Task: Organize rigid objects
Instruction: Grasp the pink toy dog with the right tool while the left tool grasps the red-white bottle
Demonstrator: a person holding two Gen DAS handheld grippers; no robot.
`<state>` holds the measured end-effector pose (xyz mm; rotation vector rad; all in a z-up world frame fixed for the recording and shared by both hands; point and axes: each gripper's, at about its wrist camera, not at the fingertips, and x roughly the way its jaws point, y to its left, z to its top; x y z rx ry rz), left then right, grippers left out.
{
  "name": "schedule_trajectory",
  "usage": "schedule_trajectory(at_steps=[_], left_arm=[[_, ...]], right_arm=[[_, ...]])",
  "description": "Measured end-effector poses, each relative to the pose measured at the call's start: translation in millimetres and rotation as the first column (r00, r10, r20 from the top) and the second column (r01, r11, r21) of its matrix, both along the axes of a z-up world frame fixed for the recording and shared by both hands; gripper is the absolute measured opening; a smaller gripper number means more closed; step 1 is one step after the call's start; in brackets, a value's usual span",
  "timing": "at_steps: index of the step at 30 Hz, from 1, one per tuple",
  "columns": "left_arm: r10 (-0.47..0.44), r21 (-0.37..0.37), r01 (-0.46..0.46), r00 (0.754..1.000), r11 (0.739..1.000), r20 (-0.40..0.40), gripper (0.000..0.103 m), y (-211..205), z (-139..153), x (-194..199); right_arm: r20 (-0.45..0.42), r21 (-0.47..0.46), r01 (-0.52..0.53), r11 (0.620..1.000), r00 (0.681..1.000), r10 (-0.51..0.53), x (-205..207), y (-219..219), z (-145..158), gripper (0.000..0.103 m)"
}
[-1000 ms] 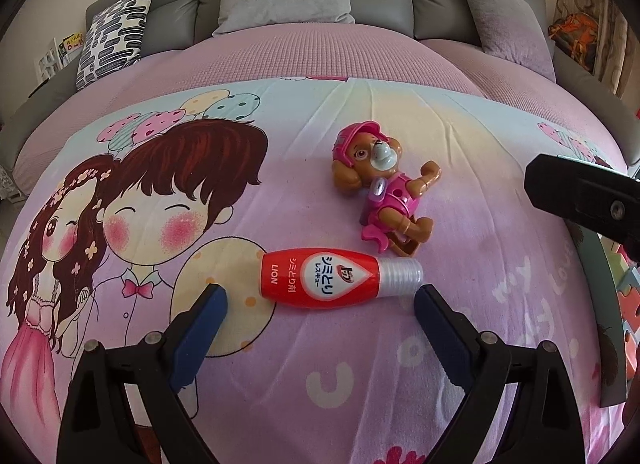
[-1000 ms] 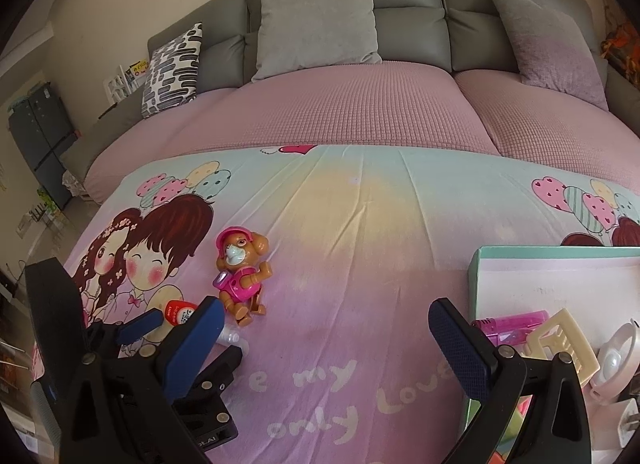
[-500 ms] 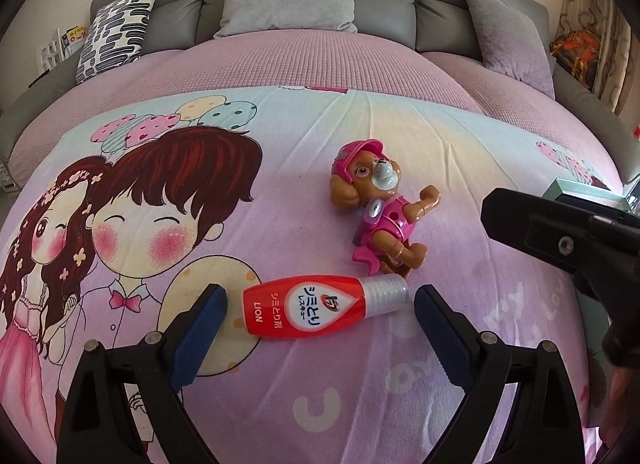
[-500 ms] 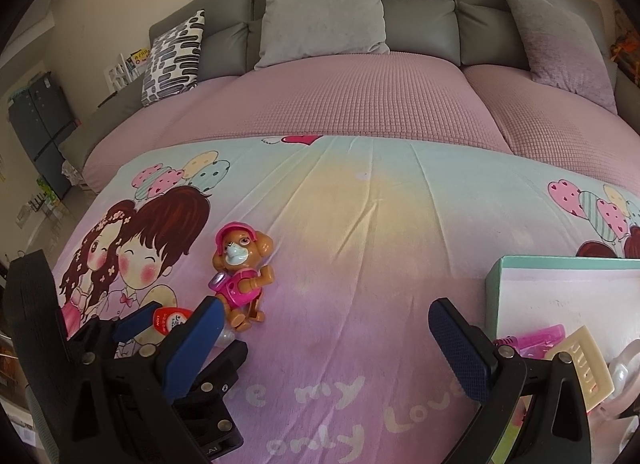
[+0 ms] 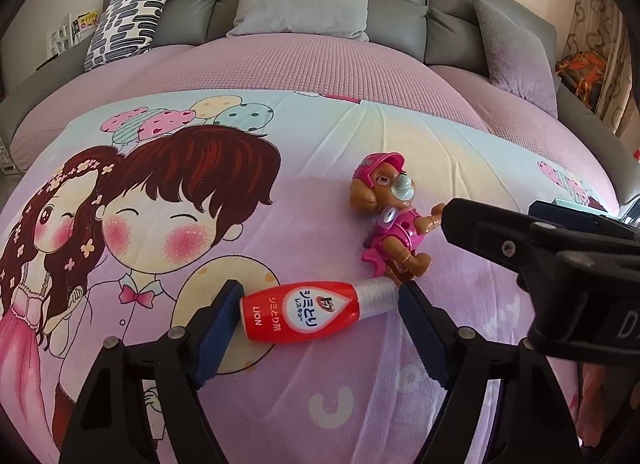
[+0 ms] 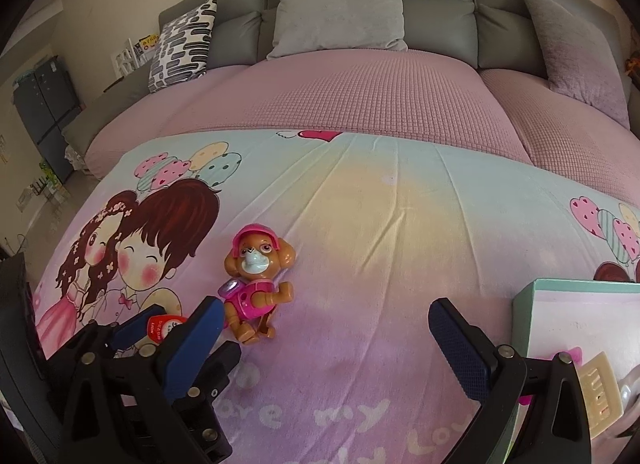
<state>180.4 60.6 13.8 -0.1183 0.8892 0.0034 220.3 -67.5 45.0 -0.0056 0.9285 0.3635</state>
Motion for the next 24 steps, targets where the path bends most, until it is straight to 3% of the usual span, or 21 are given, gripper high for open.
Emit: schedule_trajectory(at_steps=[7, 9, 12, 20, 24], left_arm=[[0.008, -0.018, -0.008, 1.0, 1.0, 0.008, 0.079, 5.4, -0.3, -1.0], [0.018, 0.023, -0.018, 1.0, 1.0, -0.007, 0.079, 5.8, 0.5, -1.5], [0.071, 0.076, -0.068, 0.997, 0.995, -0.027, 0.079, 15.8, 2.3, -4.8], [0.259, 0.056, -0.256, 0.963, 0.965, -0.073, 0.079, 62.0, -0.5, -22.6], [0.293, 0.05, -0.29, 0.953, 0.956, -0.079, 0.079, 69.2, -2.1, -26.1]], right_arm=[[-0.023, -0.006, -0.019, 1.0, 1.0, 0.019, 4.5, 7.6, -8.3, 0.103], [-0.031, -0.003, -0.023, 1.0, 0.999, 0.023, 6.4, 9.6, -9.7, 0.103], [-0.04, 0.001, -0.034, 0.999, 0.999, 0.034, 9.3, 15.5, -11.9, 0.103], [-0.055, -0.011, -0.059, 0.998, 0.997, 0.058, 11.7, 35.0, -19.8, 0.102], [-0.055, -0.021, -0.061, 0.998, 0.997, 0.059, 12.0, 43.4, -21.5, 0.094]])
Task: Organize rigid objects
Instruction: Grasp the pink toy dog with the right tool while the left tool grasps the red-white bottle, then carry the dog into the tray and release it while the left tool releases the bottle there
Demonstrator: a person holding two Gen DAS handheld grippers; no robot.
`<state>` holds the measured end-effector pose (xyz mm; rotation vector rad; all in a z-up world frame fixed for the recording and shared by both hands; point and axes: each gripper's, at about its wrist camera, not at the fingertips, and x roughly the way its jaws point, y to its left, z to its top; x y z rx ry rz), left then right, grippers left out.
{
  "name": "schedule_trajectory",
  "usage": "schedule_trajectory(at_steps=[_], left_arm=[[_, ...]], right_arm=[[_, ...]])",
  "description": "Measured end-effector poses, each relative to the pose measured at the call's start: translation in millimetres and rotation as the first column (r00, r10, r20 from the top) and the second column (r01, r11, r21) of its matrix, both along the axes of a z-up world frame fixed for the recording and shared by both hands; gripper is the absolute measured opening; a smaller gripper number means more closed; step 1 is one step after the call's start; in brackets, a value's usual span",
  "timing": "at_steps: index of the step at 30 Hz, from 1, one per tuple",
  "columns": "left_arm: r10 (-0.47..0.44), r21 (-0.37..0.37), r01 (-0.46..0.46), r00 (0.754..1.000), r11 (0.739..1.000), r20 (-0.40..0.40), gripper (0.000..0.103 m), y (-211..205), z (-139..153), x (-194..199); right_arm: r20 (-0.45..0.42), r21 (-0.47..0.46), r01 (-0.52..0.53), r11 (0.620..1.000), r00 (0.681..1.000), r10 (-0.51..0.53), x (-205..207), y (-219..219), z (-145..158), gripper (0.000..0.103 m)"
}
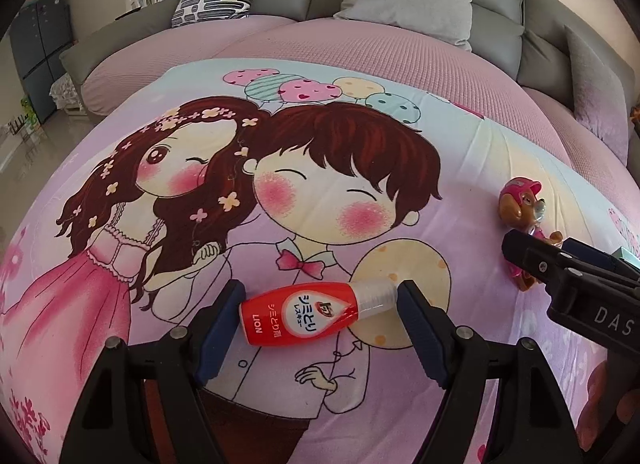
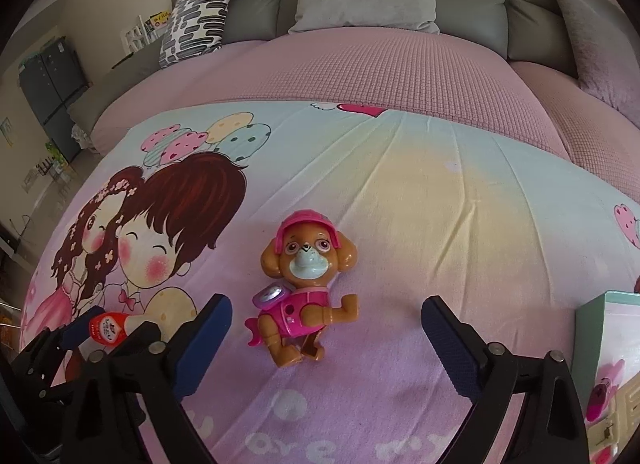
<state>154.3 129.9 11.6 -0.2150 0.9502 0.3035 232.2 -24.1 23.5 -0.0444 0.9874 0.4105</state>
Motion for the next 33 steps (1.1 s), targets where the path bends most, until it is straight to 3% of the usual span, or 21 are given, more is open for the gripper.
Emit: schedule_trajectory(at_steps=[3, 8, 10, 21, 28, 33], left_arm=[[0.002, 0.001, -0.002, 1.0, 1.0, -0.002, 0.079, 0.5, 0.3, -0.3], [0.006, -0.002, -0.006, 1.0, 1.0, -0.002, 0.079, 1.0, 0.9, 0.1], [0.008, -0.002, -0.008, 1.0, 1.0, -0.002, 0.079, 0.7, 1.3, 0.0], [-0.008, 0.005, 0.008, 1.0, 1.0, 0.022, 0.079, -7.2, 12.1, -2.7], [-0.093, 0.01, 0.093, 0.992, 0.996, 0.087, 0.079, -39.8, 39.4, -4.6], [-0.169, 0.008, 0.17, 0.974, 0.985, 0.152, 0.079, -71.5, 64.9, -6.7]], right_arm=[[-0.003, -0.015, -0.011, 1.0, 1.0, 0.011, 0.5, 7.9, -1.9, 0.092], [0.022, -0.07, -0.019, 0.997, 1.0, 0.021, -1.5, 19.5, -2.3, 0.074], [0.028, -0.079, -0.017, 0.997, 0.999, 0.019, -2.2, 21.1, -2.0, 0.06], [0.063, -0.004, 0.028, 1.0, 0.998, -0.028, -28.7, -5.7, 17.3, 0.06], [0.081, 0.078, 0.141, 0.987, 0.986, -0.147, -61.2, -63.3, 42.1, 0.059], [0.128, 0.089, 0.242, 0.966, 0.959, -0.252, -89.9, -113.1, 65.7, 0.059]])
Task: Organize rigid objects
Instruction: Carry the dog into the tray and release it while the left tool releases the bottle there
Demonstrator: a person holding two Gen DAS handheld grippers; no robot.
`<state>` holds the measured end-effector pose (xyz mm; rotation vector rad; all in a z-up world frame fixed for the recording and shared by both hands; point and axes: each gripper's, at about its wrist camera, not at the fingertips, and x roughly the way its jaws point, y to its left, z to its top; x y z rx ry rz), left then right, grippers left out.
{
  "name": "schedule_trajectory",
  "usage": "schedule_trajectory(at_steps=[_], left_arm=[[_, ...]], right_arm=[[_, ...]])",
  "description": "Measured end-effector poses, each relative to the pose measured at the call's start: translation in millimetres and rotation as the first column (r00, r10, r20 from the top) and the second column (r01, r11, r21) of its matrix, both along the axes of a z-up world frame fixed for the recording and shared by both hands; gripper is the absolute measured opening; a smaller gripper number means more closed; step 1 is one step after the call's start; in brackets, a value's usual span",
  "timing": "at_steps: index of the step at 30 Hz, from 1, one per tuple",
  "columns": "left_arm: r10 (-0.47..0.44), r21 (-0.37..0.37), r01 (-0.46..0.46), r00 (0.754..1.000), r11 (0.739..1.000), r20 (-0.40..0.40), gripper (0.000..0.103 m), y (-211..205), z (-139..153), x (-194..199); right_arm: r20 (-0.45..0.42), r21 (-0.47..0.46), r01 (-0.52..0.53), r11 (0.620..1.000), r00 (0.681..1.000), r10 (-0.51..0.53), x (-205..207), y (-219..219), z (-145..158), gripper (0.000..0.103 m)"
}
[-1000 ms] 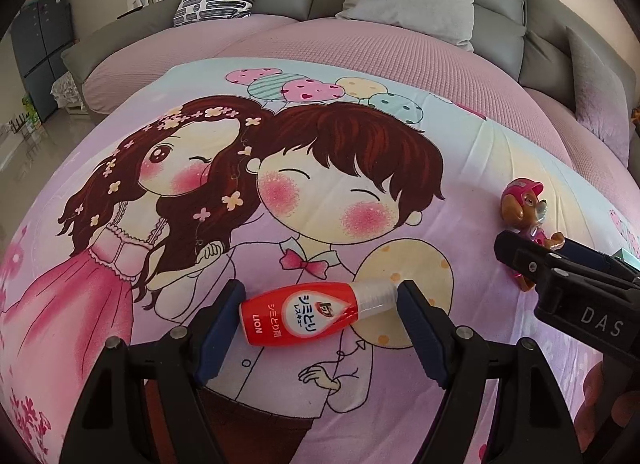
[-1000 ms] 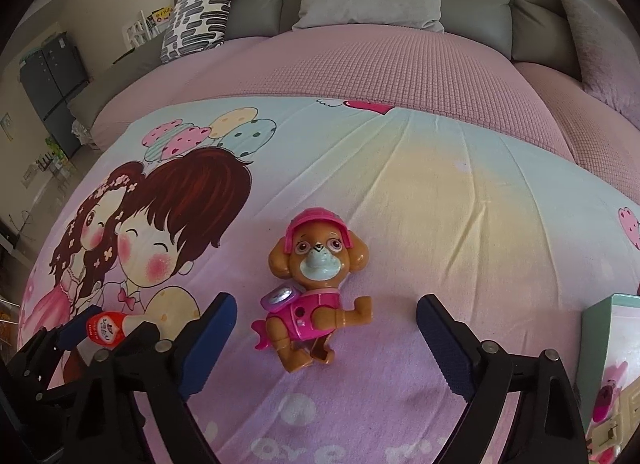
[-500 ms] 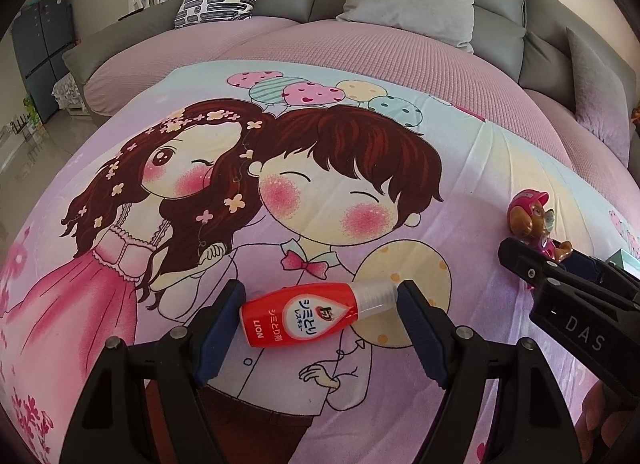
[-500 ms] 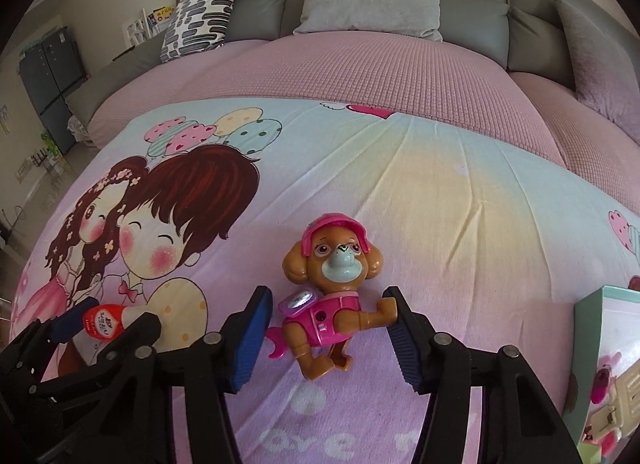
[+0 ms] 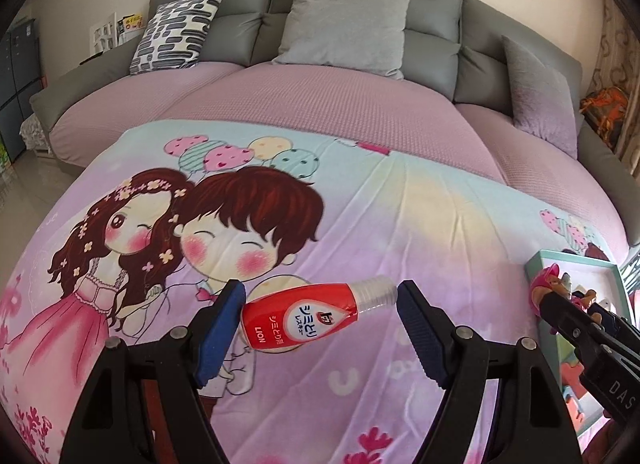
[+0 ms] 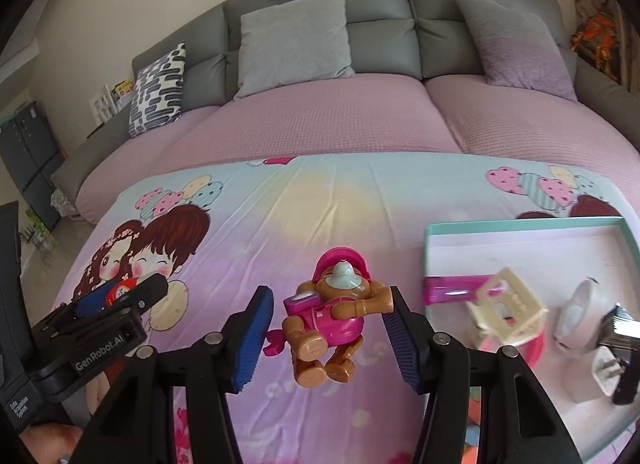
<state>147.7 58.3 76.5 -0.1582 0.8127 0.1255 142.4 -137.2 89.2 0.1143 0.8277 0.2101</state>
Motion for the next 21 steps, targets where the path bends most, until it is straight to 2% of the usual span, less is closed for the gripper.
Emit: schedule_trajectory(at_steps=[5, 9, 13, 18, 21], left_arm=[[-0.121, 0.013, 0.12, 0.991, 0.993, 0.049, 0.079, -46.8, 20.5, 2.6], [-0.246, 0.014, 0.246, 0.966, 0.969, 0.075, 0.079, -95.0, 31.4, 4.0], [-0.376, 0.008, 0.377, 0.921, 0.926, 0.097, 0.079, -146.0, 38.1, 1.9], [-0.516, 0.055, 0.513, 0.851, 0.857, 0.1, 0.079, -206.7, 36.4, -5.0], [-0.554, 0.069, 0.55, 0.828, 0.832, 0.083, 0.079, -229.2, 29.8, -6.8]], right_arm=[[0.013, -0.01, 0.158, 0.987, 0.987, -0.158, -25.3, -62.0, 11.8, 0.059], [-0.005, -0.012, 0.282, 0.959, 0.959, -0.282, -35.6, -108.5, 9.5, 0.059], [0.006, -0.034, 0.36, 0.932, 0.933, -0.36, -40.3, -139.8, 8.9, 0.059], [0.013, -0.008, 0.417, 0.909, 0.909, -0.416, -46.5, -171.2, 8.7, 0.059], [0.017, 0.001, 0.443, 0.896, 0.896, -0.443, -49.6, -185.4, 8.9, 0.06]])
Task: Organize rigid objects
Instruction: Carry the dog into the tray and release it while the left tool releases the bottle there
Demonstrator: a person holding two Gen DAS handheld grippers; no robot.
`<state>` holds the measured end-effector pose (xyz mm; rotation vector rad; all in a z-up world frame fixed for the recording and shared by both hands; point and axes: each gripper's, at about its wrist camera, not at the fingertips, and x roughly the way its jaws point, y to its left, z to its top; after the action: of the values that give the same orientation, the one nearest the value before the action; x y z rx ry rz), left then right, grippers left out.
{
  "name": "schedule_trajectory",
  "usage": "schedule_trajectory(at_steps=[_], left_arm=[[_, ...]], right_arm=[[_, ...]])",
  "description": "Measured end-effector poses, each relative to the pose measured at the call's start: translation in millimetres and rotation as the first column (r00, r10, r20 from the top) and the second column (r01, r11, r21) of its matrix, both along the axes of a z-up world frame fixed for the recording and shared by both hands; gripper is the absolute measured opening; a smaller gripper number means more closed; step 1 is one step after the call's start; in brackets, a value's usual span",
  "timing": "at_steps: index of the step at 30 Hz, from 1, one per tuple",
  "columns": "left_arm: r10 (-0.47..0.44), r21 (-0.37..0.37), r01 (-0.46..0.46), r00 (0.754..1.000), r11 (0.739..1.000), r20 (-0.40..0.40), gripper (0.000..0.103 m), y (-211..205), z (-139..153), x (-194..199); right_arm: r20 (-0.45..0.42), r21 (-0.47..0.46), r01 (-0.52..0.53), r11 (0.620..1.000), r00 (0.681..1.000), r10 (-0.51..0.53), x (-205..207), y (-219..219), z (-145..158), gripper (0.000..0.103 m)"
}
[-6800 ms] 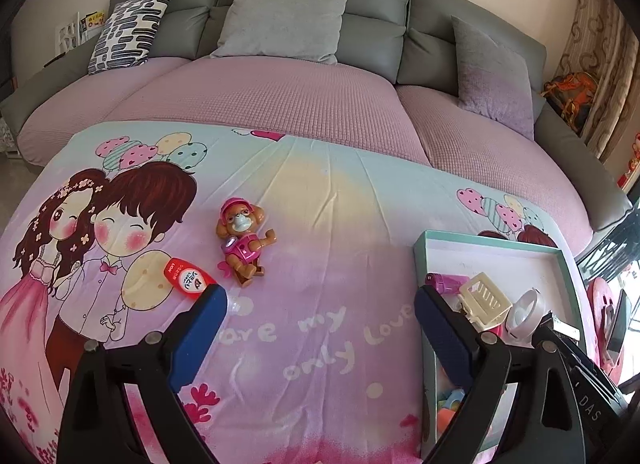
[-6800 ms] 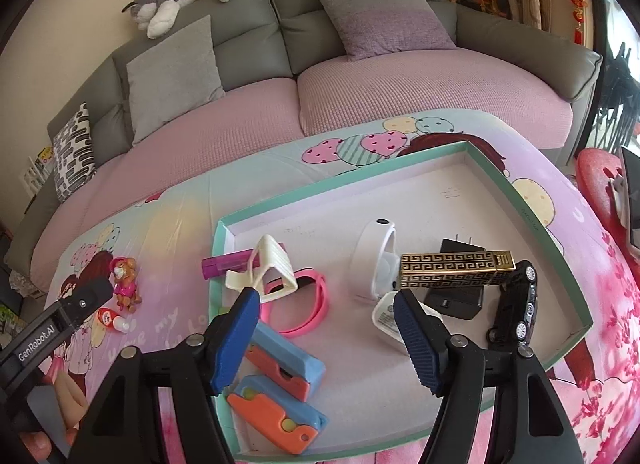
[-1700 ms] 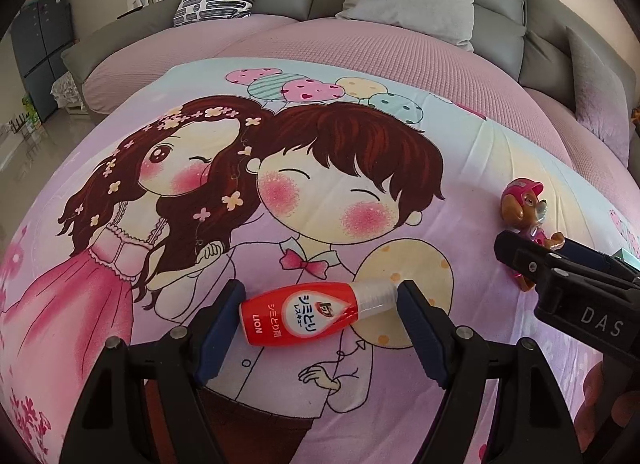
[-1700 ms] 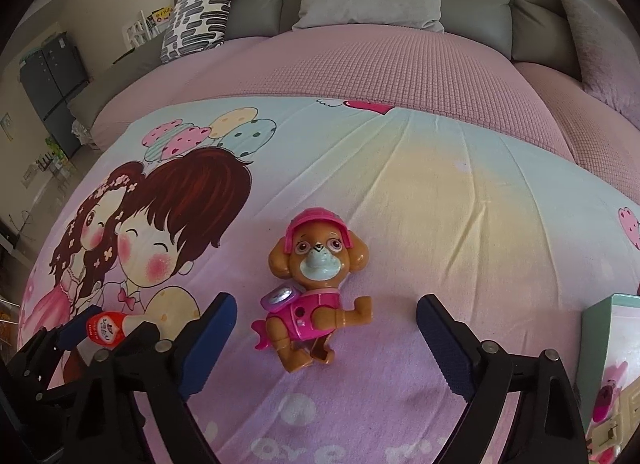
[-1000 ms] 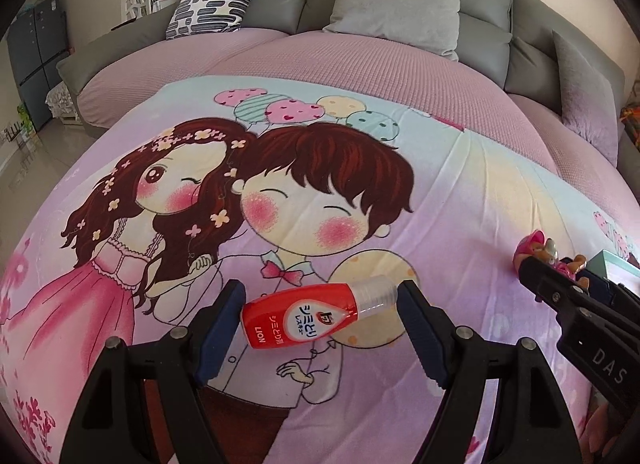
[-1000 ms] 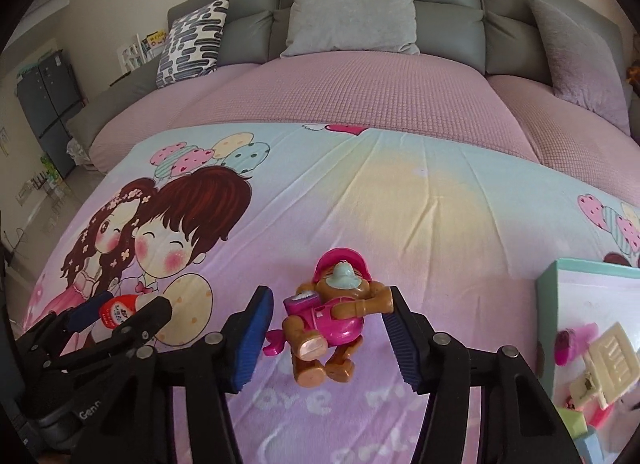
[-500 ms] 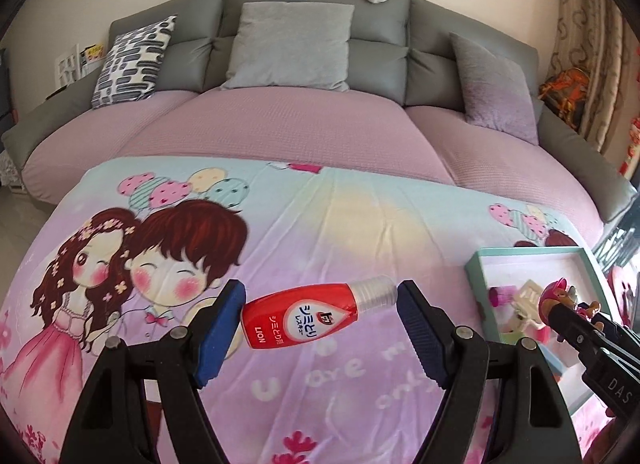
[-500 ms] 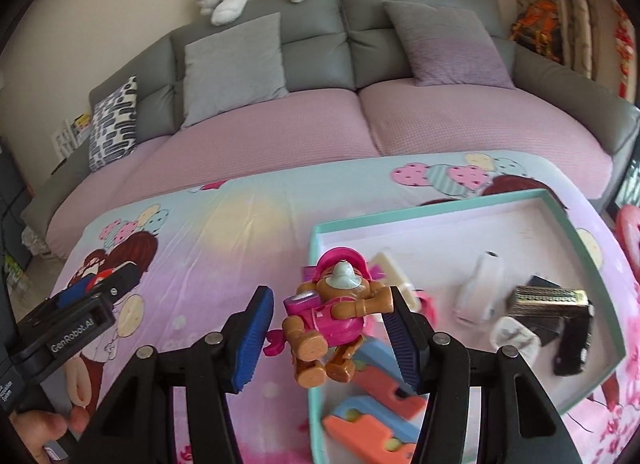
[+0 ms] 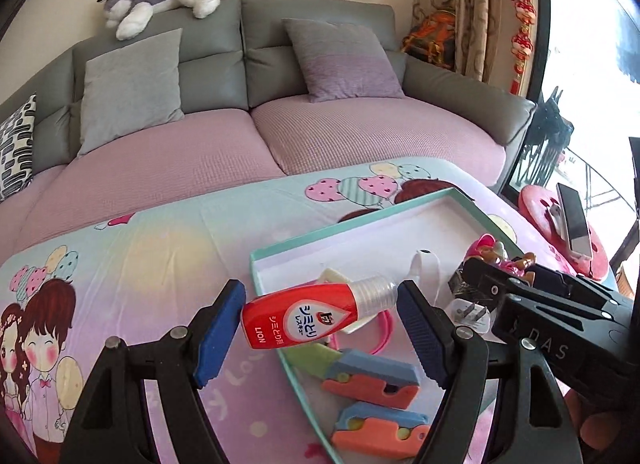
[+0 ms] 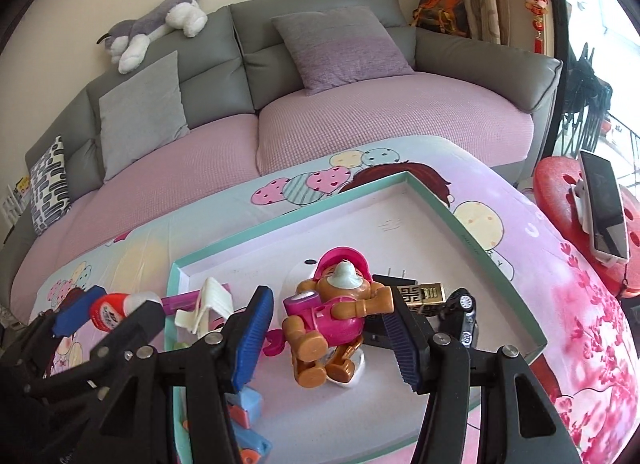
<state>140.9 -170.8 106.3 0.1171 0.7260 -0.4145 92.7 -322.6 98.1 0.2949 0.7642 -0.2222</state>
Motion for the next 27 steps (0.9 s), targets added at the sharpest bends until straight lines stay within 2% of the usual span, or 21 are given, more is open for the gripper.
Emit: schedule_trajectory(at_steps=[10, 12, 17, 18, 22, 26, 27], left_arm=[[0.02, 0.028, -0.019, 0.999, 0.999, -0.048, 0.081, -17.3, -19.8, 4.8], [0.04, 0.022, -0.039, 0.997, 0.999, -0.062, 0.086, -13.9, -21.7, 5.7], [0.096, -0.023, -0.099, 0.991, 0.995, -0.089, 0.088, 4.3, -19.3, 2.3], [0.117, -0.029, -0.12, 0.989, 0.992, -0.089, 0.094, 9.0, -18.7, 1.8], [0.211, -0.061, -0.217, 0.974, 0.974, -0.081, 0.097, 35.0, -16.9, -5.3], [0.288, -0.061, -0.295, 0.952, 0.953, -0.107, 0.098, 60.8, -30.1, -15.5], [0.305, -0.054, -0.313, 0.945, 0.948, -0.117, 0.098, 66.2, -34.9, -18.4]], right_arm=[[-0.043, 0.062, 0.001, 0.998, 0.999, 0.001, -1.0, -19.3, -18.2, 0.06], [-0.054, 0.072, -0.004, 0.997, 0.999, 0.008, 0.0, -20.4, -22.5, 0.06], [-0.07, 0.097, -0.011, 0.995, 0.997, 0.018, 0.1, -23.4, -27.5, 0.063], [-0.07, 0.098, -0.013, 0.995, 0.997, 0.02, -0.5, -23.4, -27.1, 0.063], [-0.072, 0.081, -0.038, 0.996, 0.996, 0.044, -4.4, -19.4, -26.1, 0.081], [-0.079, 0.064, -0.061, 0.996, 0.995, 0.066, -12.6, -12.3, -27.4, 0.085], [-0.078, 0.06, -0.069, 0.996, 0.994, 0.073, -15.2, -10.0, -27.5, 0.089]])
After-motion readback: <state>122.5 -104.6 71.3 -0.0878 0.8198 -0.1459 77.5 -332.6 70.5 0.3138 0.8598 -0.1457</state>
